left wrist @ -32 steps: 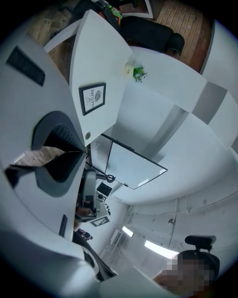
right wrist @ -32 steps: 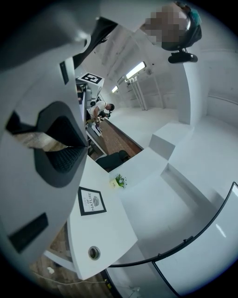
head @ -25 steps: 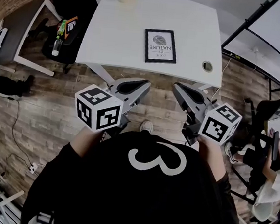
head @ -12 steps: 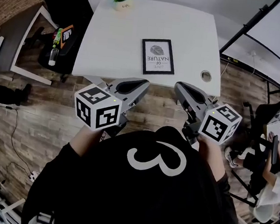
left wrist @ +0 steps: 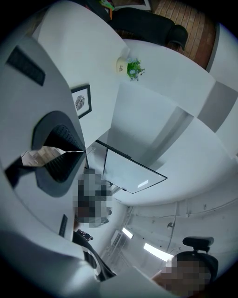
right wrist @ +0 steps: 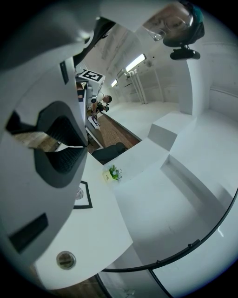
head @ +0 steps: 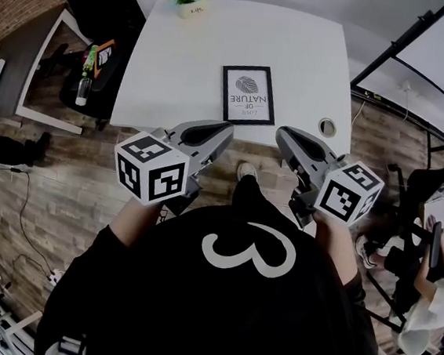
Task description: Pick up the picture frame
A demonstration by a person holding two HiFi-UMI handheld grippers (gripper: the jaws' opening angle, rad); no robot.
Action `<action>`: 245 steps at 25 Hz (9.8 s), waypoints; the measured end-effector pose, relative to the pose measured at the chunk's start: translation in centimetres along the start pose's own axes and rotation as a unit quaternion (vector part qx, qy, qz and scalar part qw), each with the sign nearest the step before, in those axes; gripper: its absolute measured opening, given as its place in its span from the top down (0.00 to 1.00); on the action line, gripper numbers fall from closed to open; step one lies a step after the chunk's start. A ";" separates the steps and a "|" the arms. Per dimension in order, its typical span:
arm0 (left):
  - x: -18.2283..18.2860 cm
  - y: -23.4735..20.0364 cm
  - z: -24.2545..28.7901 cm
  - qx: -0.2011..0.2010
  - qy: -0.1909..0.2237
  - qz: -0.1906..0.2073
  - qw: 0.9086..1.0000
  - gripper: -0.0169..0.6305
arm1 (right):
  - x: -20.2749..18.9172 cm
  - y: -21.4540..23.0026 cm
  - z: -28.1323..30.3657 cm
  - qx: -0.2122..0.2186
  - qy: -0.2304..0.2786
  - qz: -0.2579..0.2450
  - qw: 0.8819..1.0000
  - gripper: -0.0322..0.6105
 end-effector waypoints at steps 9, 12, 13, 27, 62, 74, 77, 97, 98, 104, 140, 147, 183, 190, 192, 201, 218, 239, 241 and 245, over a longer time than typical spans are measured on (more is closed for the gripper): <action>1.0 -2.8 2.8 0.018 -0.001 -0.017 1.000 0.95 | 1.5 3.3 2.7 0.006 -0.015 0.008 1.000 0.91; 1.2 -3.9 3.6 0.027 -0.003 -0.021 0.999 0.95 | 1.6 4.4 3.3 0.006 -0.022 0.013 1.000 0.91; 1.3 -4.2 3.9 0.029 -0.004 -0.023 0.999 0.95 | 1.6 4.9 3.6 0.004 -0.024 0.015 1.000 0.91; 0.6 -8.3 7.5 0.044 -0.023 -0.056 0.997 0.94 | 0.7 10.2 6.6 -0.006 -0.068 0.037 0.997 0.91; -5.8 -19.7 10.3 0.148 -0.111 -0.093 0.978 0.85 | -5.8 19.8 12.2 -0.056 -0.199 0.032 0.978 0.77; -8.8 -21.3 10.9 0.176 -0.148 -0.114 0.967 0.81 | -9.3 21.9 12.9 -0.092 -0.255 0.014 0.963 0.76; -9.3 -21.6 11.0 0.180 -0.155 -0.116 0.965 0.80 | -9.8 22.4 12.8 -0.106 -0.265 -0.005 0.958 0.76; -10.9 -22.2 11.4 0.194 -0.182 -0.124 0.956 0.80 | -11.9 22.4 13.1 -0.111 -0.288 -0.010 0.951 0.76; -11.0 -22.3 11.4 0.195 -0.183 -0.124 0.956 0.80 | -11.9 22.4 13.1 -0.111 -0.288 -0.009 0.951 0.76; -11.3 -22.6 11.4 0.205 -0.194 -0.124 0.951 0.80 | -11.9 22.4 13.0 -0.109 -0.280 -0.008 0.954 0.76; -11.3 -22.3 11.6 0.225 -0.212 -0.084 0.947 0.80 | -11.8 22.4 13.0 -0.122 -0.271 0.000 0.955 0.78; -11.3 -22.2 11.6 0.228 -0.209 -0.089 0.947 0.81 | -11.8 22.3 12.9 -0.134 -0.262 0.005 0.956 0.79; -8.7 -18.8 9.1 0.227 -0.166 -0.070 0.957 0.81 | -9.5 18.7 10.9 -0.123 -0.221 -0.023 0.967 0.79; -6.9 -18.2 8.4 0.227 -0.148 -0.056 0.961 0.81 | -8.1 17.6 11.1 -0.116 -0.202 -0.032 0.972 0.79; -6.9 -17.3 7.7 0.225 -0.141 -0.051 0.963 0.81 | -8.1 16.7 10.4 -0.115 -0.192 -0.034 0.974 0.79; -5.5 -12.5 5.2 0.214 -0.103 -0.023 0.971 0.81 | -6.5 12.6 6.8 -0.110 -0.143 -0.052 0.982 0.79; -2.4 -7.6 0.4 0.201 -0.043 0.027 0.978 0.82 | -4.3 6.2 4.1 -0.101 -0.083 -0.088 0.988 0.79; 0.8 -4.5 -2.4 0.185 0.009 0.054 0.981 0.82 | -1.7 2.6 3.0 -0.084 -0.040 -0.109 0.990 0.79; 0.9 -4.1 -2.8 0.181 0.013 0.056 0.982 0.82 | -1.5 2.1 2.9 -0.086 -0.036 -0.113 0.989 0.79; 1.4 -3.6 -3.3 0.174 0.020 0.061 0.983 0.82 | -1.1 1.5 2.6 -0.088 -0.029 -0.119 0.989 0.80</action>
Point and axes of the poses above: the fingertips, and each gripper's own axes: z forward along the fingers, y to its right, x out of its top, the point moved 3 cm from there along -z, backward along the fingers, and after that the axes turned 11 degrees about y, right-handed, at the moved point
